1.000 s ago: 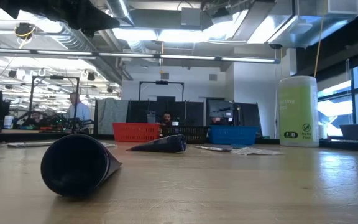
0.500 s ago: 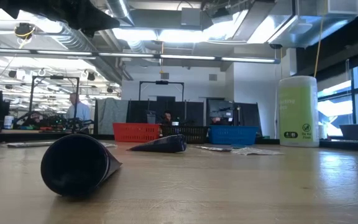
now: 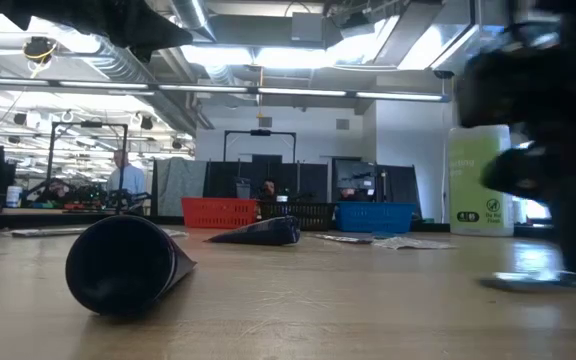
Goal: Pick & Place Travel size toiletries
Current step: Put the black comb into the blue bin
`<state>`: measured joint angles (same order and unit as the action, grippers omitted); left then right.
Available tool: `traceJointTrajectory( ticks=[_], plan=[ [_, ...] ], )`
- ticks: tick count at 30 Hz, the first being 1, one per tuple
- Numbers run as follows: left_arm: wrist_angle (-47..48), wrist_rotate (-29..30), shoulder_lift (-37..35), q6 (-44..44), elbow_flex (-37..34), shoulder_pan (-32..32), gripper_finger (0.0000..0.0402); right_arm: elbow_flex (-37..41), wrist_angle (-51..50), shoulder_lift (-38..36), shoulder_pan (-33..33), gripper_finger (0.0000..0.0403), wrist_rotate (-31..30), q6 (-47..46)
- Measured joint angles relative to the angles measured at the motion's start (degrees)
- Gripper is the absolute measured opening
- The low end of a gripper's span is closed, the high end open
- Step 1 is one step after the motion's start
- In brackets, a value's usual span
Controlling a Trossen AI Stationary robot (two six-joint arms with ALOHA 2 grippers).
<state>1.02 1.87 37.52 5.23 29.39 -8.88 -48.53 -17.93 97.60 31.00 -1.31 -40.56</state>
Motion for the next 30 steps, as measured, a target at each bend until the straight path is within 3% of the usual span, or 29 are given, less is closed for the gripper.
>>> traceJointTrajectory(
  ticks=[10,18,24,30],
  plan=[
    [0.0,0.0,0.0,0.0,0.0,0.0,0.0013,0.0,3.2,0.0,-13.3,0.0000,0.2,14.2],
    [0.0,0.0,0.0,0.0,0.0,0.0,0.0009,-2.9,4.9,-0.3,-17.7,0.0000,2.4,17.2],
    [0.0,0.0,0.0,0.0,0.0,0.0,0.0008,-9.2,-8.5,-1.2,-17.7,0.0000,-0.8,21.6],
    [0.4,0.0,0.0,0.0,0.0,0.0,0.0011,-10.1,-21.4,-2.2,-17.6,0.0001,-2.3,23.0]
  ],
)
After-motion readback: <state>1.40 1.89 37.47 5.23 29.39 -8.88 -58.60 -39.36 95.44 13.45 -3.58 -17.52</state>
